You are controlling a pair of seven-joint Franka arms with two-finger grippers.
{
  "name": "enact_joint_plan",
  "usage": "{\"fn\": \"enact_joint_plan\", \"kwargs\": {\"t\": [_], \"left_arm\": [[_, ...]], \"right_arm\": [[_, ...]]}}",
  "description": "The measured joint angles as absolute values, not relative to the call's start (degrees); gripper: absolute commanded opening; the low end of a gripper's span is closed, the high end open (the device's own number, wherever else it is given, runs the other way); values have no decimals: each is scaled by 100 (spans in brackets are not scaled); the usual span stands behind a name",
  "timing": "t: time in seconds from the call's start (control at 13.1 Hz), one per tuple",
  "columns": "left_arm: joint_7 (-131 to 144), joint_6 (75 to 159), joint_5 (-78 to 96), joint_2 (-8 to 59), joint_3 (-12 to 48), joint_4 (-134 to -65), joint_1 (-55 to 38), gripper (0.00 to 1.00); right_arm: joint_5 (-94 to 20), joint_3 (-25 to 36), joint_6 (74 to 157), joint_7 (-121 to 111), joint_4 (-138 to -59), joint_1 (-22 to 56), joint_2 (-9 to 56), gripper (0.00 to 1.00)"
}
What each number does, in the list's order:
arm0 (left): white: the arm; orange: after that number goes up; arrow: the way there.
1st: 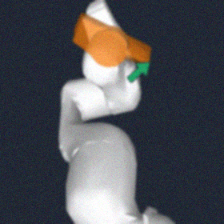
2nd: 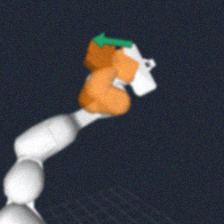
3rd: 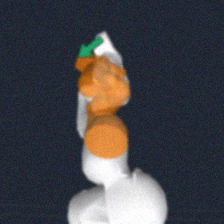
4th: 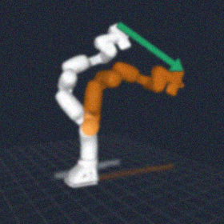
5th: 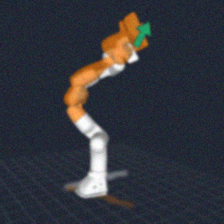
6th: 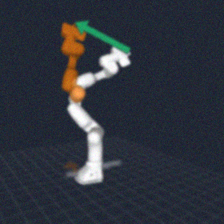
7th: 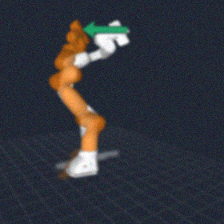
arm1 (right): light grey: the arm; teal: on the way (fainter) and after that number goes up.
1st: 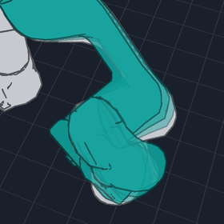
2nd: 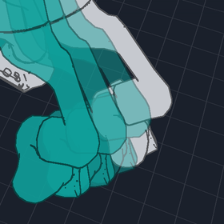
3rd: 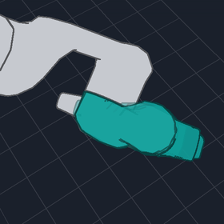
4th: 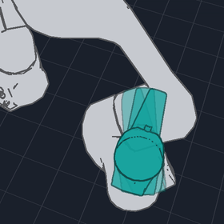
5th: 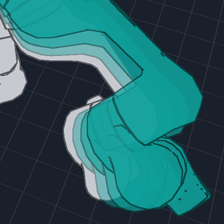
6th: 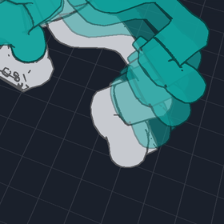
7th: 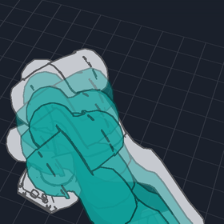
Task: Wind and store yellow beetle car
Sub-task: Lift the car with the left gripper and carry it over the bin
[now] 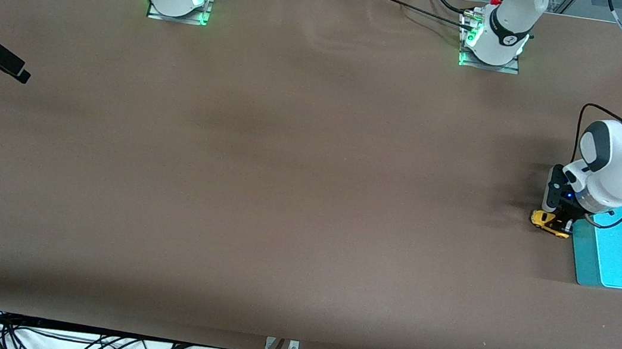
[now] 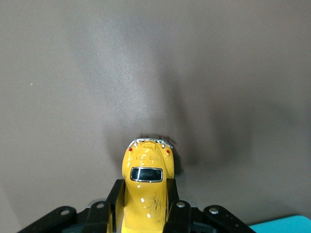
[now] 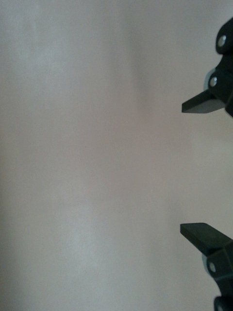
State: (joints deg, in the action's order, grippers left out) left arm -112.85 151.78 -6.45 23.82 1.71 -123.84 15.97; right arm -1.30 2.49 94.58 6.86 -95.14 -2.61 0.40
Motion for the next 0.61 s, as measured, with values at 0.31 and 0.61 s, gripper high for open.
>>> {"fn": "enact_joint_plan", "kwargs": {"t": [0.31,0.61], "left_arm": [[-11042,13656,-413,2295,254,-11577,1383,33],[-10961,12148,-408,2156,212,-10646,1368,35]], "right_arm": [[-131,239,9461,686,-9514,-261,40,100],[-131,240,9462,686,-9513,-273,41,100]]}}
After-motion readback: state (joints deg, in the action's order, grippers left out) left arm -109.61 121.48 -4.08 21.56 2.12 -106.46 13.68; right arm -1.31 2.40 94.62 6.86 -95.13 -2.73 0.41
